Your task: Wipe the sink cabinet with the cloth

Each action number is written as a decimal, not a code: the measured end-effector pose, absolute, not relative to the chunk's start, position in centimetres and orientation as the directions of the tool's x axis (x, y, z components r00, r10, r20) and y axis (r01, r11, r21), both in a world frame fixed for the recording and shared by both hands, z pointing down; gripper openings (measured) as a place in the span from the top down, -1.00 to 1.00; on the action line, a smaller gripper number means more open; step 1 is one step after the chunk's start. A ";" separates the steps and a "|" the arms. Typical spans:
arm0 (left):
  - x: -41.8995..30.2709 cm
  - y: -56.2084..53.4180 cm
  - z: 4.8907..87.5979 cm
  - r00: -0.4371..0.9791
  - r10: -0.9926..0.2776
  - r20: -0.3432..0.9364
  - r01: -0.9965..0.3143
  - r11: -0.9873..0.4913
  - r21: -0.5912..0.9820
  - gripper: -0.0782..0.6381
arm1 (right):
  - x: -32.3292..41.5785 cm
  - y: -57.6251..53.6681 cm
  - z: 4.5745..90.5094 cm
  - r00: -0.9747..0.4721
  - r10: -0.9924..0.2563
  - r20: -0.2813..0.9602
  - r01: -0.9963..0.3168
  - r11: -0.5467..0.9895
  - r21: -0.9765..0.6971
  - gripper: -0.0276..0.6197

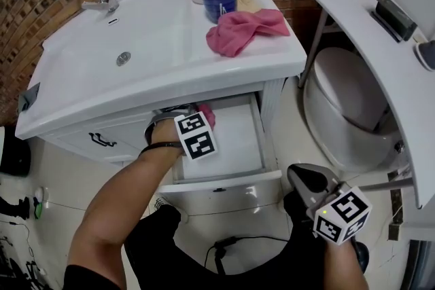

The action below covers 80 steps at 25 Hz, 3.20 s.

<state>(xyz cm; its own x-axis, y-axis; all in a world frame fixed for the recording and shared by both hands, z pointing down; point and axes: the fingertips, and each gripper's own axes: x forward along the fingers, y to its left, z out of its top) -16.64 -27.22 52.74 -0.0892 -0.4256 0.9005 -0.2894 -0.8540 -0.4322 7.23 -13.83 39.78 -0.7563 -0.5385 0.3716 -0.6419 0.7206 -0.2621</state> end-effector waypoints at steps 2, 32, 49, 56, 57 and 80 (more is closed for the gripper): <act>-17.0 -27.1 52.7 -0.091 -0.422 0.902 -0.298 -0.853 -0.429 0.49 | 7.1 -13.7 39.7 -0.757 -0.538 0.371 -0.642 0.720 -0.264 0.90; -16.5 -7.0 32.8 0.362 -0.657 0.661 -0.730 -0.641 -0.237 0.49 | 2.4 -4.7 31.5 -0.867 -0.435 0.243 -0.495 0.809 -0.317 0.90; -13.4 8.2 33.8 0.521 -0.764 0.381 -0.851 -0.498 0.168 0.49 | 2.2 5.4 30.0 -0.894 -0.386 0.227 -0.442 0.840 -0.314 0.90; -11.1 11.0 35.1 0.596 -0.711 0.373 -0.803 -0.526 0.281 0.49 | 3.6 7.6 31.3 -0.878 -0.403 0.258 -0.472 0.817 -0.331 0.90; -10.7 11.3 35.0 0.608 -0.704 0.367 -0.794 -0.535 0.289 0.49 | 3.8 7.7 31.3 -0.876 -0.409 0.255 -0.477 0.814 -0.332 0.90; -9.5 11.2 34.2 0.663 -0.657 0.359 -0.749 -0.582 0.318 0.49 | 3.5 7.1 32.6 -0.872 -0.392 0.295 -0.477 0.817 -0.325 0.90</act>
<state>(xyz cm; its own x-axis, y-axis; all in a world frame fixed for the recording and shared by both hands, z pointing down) -9.48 11.16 34.21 0.6628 -0.6574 0.3585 -0.7488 -0.5817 0.3177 3.53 7.06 32.64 -0.8715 -0.3918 0.2949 -0.4770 0.8167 -0.3246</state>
